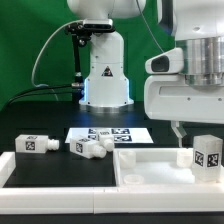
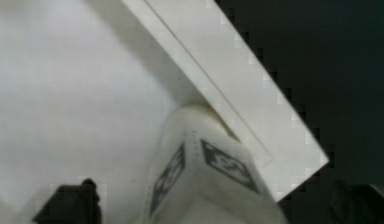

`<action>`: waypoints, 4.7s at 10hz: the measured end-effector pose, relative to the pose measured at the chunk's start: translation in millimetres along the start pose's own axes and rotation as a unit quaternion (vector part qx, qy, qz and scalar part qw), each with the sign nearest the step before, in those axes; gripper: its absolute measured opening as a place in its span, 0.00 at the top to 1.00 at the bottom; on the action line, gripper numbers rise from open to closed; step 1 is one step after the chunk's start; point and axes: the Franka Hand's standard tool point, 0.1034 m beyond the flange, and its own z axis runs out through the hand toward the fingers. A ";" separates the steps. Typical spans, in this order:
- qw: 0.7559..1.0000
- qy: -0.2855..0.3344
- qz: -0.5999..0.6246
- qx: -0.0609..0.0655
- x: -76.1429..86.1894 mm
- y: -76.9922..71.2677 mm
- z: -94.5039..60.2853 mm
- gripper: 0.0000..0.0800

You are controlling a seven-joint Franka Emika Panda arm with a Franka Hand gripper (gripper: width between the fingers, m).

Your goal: Assemble one leg

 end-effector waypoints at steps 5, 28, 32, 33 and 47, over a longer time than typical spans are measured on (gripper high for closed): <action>0.948 0.007 -0.317 -0.028 4.6 6.5 0.8 0.19; 0.990 0.026 0.142 0.010 5.6 1.0 4.2 0.26; 0.999 0.026 -0.018 0.006 4.2 0.2 4.7 0.19; 0.998 0.026 -0.055 0.005 4.4 0.3 4.7 0.19; 0.965 0.038 0.260 -0.012 8.3 3.7 2.7 0.64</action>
Offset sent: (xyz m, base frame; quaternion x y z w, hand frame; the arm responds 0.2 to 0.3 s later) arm -0.0022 -0.0001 -0.0035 -0.0073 0.0014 -0.3592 0.9332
